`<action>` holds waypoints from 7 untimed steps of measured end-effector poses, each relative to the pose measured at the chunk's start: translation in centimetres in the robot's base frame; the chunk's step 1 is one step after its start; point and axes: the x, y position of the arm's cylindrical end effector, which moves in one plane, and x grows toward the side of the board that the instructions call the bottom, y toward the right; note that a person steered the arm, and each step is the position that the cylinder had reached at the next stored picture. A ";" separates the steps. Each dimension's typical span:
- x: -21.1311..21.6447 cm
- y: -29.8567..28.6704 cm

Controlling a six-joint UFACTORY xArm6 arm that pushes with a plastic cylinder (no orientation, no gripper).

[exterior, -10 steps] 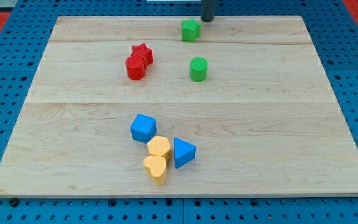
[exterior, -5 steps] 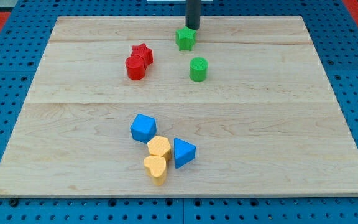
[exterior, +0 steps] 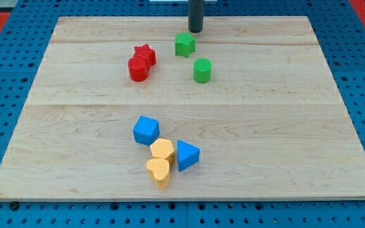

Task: Move the green star close to the green circle

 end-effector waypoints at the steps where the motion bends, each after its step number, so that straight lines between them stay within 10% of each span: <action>1: 2.2 -2.6; 7: 9.6 2.9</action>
